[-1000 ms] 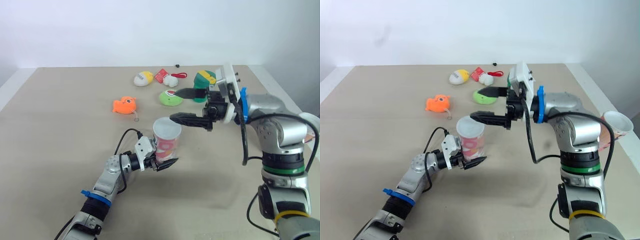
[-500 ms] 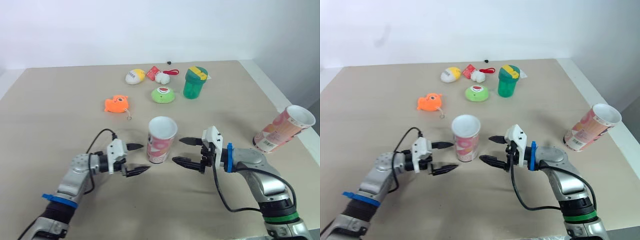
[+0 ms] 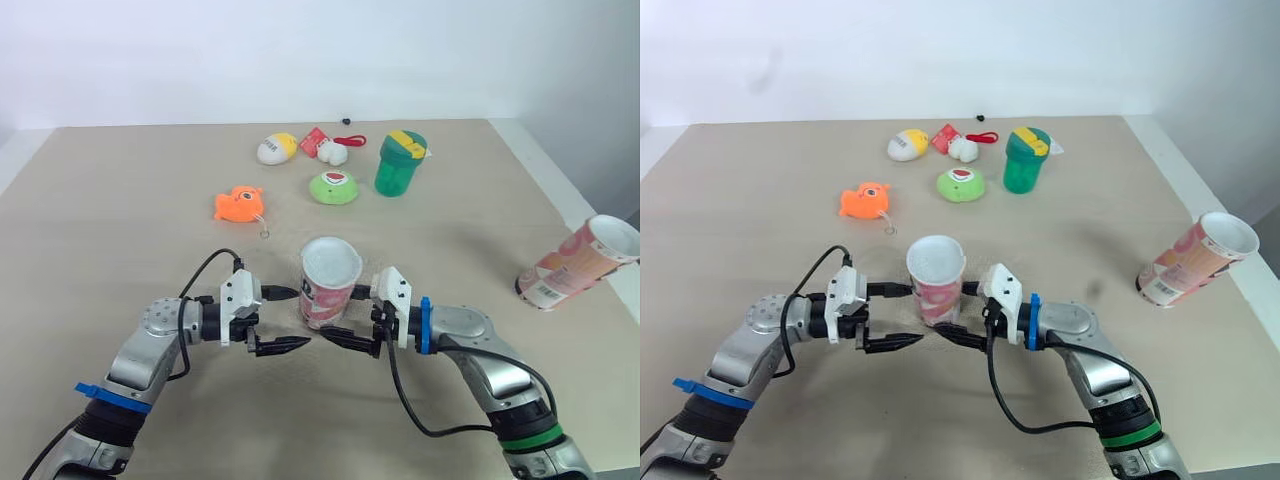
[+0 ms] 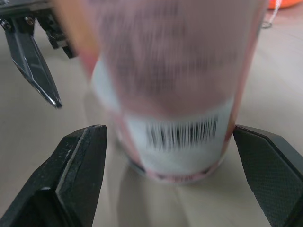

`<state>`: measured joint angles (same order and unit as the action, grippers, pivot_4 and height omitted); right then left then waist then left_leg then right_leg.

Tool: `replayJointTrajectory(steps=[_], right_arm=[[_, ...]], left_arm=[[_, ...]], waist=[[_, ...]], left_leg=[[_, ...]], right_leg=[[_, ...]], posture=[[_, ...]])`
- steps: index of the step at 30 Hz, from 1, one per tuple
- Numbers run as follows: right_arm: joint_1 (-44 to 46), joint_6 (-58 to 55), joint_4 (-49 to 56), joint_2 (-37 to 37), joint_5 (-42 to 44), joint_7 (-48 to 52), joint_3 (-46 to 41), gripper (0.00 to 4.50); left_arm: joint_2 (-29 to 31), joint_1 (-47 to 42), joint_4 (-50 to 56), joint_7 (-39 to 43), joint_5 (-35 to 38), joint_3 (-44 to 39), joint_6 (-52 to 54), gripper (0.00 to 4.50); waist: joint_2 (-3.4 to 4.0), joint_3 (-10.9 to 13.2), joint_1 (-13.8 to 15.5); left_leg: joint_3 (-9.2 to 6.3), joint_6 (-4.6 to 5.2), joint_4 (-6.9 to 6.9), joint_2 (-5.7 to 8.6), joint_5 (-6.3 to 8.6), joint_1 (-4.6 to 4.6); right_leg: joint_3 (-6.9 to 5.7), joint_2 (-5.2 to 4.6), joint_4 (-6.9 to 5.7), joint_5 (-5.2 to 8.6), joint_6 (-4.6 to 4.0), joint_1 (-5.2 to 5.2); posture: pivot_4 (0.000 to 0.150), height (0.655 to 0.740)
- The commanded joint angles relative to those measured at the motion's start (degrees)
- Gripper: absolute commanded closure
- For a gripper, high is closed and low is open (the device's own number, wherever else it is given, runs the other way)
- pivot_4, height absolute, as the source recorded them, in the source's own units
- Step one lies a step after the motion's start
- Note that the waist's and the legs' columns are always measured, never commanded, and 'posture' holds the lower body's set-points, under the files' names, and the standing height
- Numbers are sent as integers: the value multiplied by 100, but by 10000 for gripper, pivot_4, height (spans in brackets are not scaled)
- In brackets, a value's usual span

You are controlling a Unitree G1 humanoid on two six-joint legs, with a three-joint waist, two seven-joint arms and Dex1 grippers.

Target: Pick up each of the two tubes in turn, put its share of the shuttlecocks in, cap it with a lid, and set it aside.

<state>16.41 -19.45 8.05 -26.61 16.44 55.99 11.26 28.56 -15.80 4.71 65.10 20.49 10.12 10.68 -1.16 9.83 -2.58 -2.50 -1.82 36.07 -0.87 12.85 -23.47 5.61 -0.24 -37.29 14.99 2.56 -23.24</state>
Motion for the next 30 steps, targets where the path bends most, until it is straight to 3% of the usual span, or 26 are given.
replayJointTrajectory(steps=[1, 6, 10, 16, 20, 30], right_arm=[[271, 163, -113, 145, -39, -52, 63, 0], [429, 220, -311, 274, -73, -53, 82, 0], [403, 225, -322, 287, -52, -36, 58, 10321], [121, 40, -16, 243, 210, -318, -380, 10321], [120, 173, -260, 477, 343, -1642, -1639, 10321], [259, 187, -1136, 518, -252, -3966, -2923, 10321]], left_arm=[[-41, -86, 157, -15, 1, 75, 4, 1137], [-23, -85, 55, -16, -56, 72, -52, 1137], [44, -75, 66, -49, -42, -26, -65, 0], [139, -360, -68, -193, 109, -407, -46, 0], [-42, -846, -126, -544, 231, -707, 22, 0], [-848, -1234, -231, -925, 23, -266, -57, 0]], waist=[[0, 1, 2], [0, 1, 1], [0, 1, 0], [-1, 1, 3], [-3, 4, 17], [-2, 3, 16]], left_leg=[[-4, 0, 4, 0, 0, 0], [-3, 1, 26, -5, -1, 0], [0, 1, 34, -6, -2, 1], [-4, 1, 36, -4, -2, -1], [-8, 0, 47, 3, -3, -8], [5, -6, 52, 21, -7, -10]], right_leg=[[-4, 2, -1, -1, 2, 2], [-3, 7, -7, -8, 14, 6], [-1, 7, -10, -11, 19, 8], [-1, 6, -15, -13, 16, 8], [-4, 0, -25, -15, 15, 8], [14, -18, -34, -32, 17, 5]], posture=[[1500, 7400], [1500, 7400], [1500, 7400], [1500, 7400], [1500, 7400], [1500, 7400]])
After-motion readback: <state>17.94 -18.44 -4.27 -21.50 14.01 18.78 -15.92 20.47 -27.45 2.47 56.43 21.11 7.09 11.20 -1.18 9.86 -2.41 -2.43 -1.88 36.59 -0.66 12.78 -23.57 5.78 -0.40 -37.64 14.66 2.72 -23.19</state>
